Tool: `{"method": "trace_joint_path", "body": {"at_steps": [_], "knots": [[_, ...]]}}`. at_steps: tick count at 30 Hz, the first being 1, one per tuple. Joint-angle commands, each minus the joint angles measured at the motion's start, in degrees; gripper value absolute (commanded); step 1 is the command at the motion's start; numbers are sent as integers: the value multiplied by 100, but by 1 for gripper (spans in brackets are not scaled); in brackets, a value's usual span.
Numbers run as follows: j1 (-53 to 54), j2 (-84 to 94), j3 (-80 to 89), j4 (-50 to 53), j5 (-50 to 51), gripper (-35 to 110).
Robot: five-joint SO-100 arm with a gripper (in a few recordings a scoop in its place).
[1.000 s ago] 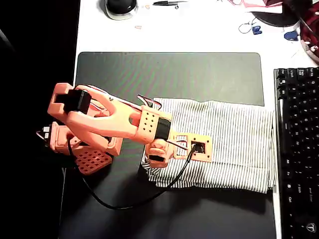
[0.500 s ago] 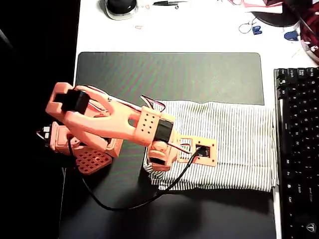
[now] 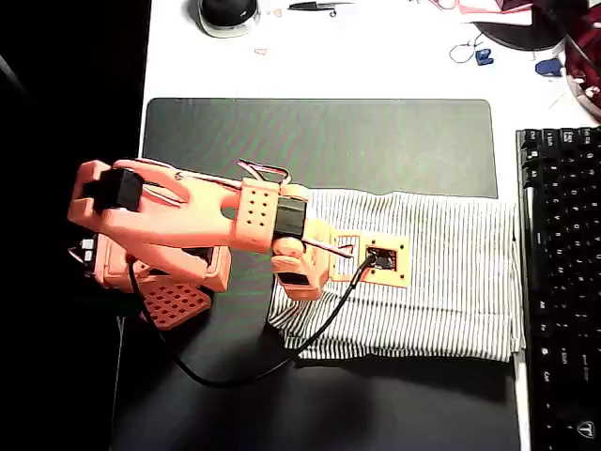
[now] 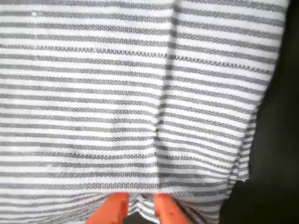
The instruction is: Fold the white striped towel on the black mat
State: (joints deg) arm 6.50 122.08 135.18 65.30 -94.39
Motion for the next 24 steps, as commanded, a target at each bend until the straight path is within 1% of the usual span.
{"method": "trace_joint_path", "body": {"at_steps": [1, 5, 9, 12, 16, 21, 24], "knots": [[79, -149, 158, -308, -149, 6], [220, -193, 483, -237, -237, 6], [501, 193, 853, -26, -624, 5], [659, 817, 923, 589, -896, 5], [747, 1784, 686, 1362, -976, 4], [633, 2979, 1143, 1485, -923, 0], [272, 3814, 1626, 1503, -642, 0]]}}
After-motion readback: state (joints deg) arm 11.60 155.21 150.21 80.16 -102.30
